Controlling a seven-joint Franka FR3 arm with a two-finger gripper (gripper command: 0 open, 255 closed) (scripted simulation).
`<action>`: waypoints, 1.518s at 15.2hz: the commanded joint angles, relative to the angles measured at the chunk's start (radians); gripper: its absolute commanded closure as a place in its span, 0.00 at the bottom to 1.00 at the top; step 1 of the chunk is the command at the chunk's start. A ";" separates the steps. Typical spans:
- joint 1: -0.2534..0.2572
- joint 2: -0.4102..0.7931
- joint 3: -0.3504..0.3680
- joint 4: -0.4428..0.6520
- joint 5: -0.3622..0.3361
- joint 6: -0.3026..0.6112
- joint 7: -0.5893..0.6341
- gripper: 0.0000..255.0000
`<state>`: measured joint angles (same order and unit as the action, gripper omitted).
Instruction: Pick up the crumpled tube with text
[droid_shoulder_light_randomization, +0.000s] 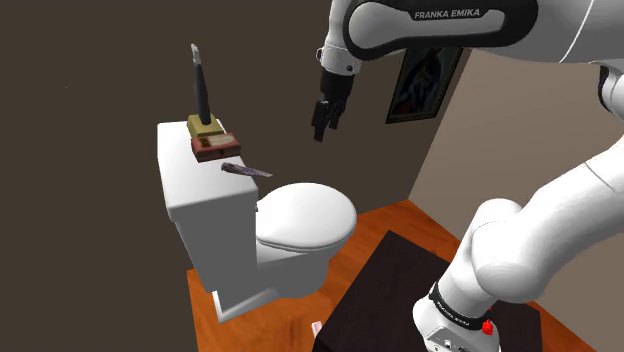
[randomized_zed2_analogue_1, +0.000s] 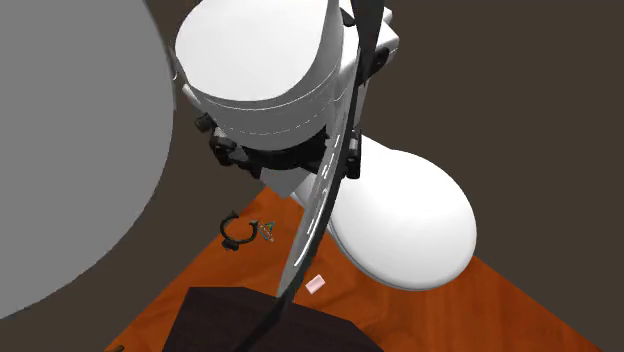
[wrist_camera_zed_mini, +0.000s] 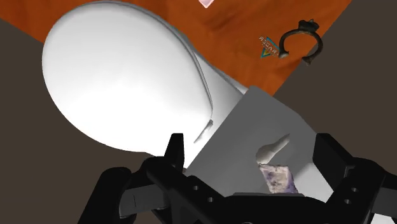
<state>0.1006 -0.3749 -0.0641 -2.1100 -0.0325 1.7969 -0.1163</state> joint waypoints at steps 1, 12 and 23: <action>0.016 0.065 0.001 0.027 0.014 0.029 -0.030 0.00; 0.066 0.477 0.022 0.330 0.092 0.084 -0.210 0.00; 0.082 0.682 0.051 0.455 0.116 0.139 -0.281 0.00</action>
<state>0.1824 0.3056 -0.0136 -1.6425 0.0834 1.9217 -0.3959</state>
